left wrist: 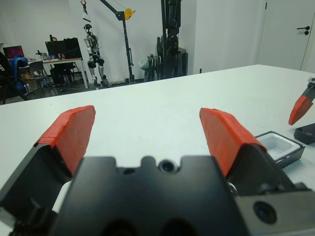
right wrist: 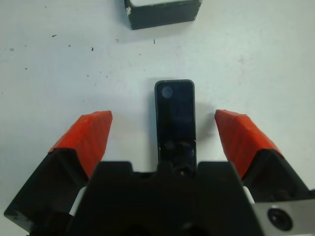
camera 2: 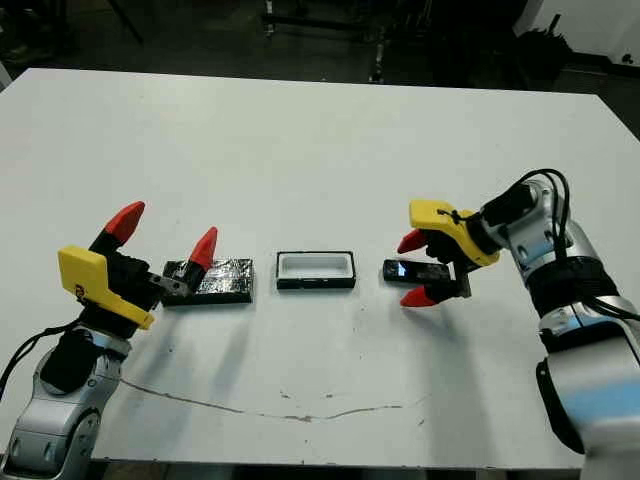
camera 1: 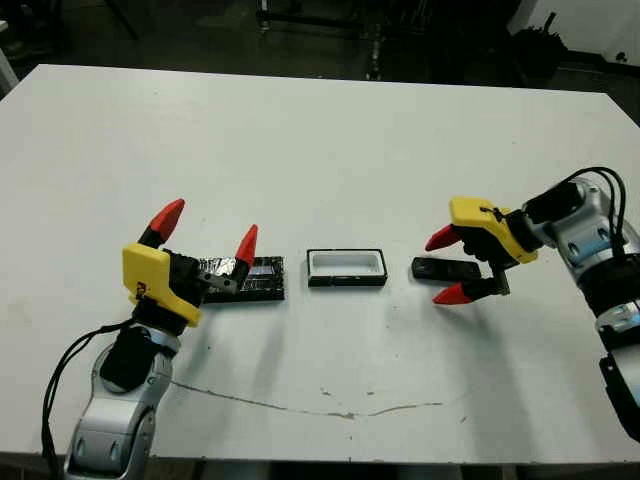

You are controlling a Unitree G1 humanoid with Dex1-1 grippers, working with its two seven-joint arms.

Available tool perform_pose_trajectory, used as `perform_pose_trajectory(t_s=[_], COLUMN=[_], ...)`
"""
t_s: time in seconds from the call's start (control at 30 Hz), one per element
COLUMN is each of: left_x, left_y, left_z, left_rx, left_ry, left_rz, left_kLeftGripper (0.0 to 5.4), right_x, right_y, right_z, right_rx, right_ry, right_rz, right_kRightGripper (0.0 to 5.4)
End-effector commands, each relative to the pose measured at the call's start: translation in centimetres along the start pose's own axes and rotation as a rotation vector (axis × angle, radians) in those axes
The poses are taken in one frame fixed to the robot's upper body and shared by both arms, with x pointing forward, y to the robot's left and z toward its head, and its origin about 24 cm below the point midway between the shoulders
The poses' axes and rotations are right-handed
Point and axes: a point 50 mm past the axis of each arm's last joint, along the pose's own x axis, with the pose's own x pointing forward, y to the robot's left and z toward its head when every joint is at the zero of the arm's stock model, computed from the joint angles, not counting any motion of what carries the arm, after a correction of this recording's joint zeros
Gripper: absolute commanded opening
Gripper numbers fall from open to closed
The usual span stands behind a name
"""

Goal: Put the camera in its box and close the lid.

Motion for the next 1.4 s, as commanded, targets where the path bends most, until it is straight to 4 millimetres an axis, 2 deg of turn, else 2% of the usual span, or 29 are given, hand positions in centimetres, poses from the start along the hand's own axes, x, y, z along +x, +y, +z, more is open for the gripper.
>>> perform_pose_trajectory(t_s=[0.03, 0.1, 0.2, 0.47, 1.03, 1.23, 1.4], left_x=[0.0, 0.0, 0.0, -0.1, -0.1, -0.1, -0.1], left_y=[0.1, 0.1, 0.1, 0.1, 0.2, 0.3, 0.3], left_z=[-0.2, -0.1, -0.1, -0.1, 0.3, 0.5, 0.5], left_rx=[0.008, 0.000, 0.000, -0.005, -0.001, -0.004, -0.007], left_ry=[0.006, 0.006, 0.007, 0.005, -0.004, -0.005, -0.004], left_rz=[0.002, 0.003, 0.002, 0.002, 0.017, 0.020, 0.023], left_kLeftGripper=[5.39, 5.39, 5.40, 5.40, 5.40, 5.40, 5.40], right_x=[0.4, 0.5, 0.7, 0.6, -1.3, -1.3, -2.0], right_y=[0.1, 0.2, 0.2, 0.6, 1.0, 1.4, 1.3], right_z=[-0.6, -0.8, -1.1, -1.7, -0.2, -0.3, 0.3], right_rx=[0.041, 0.047, 0.084, 0.025, -0.024, -0.024, -0.038], right_ry=[0.003, 0.010, 0.022, -0.023, 0.069, 0.101, 0.072], right_rz=[-0.015, -0.019, -0.029, -0.139, -0.150, -0.109, -0.155], right_kRightGripper=[5.40, 5.40, 5.12, 4.05, 1.67, 1.66, 1.66])
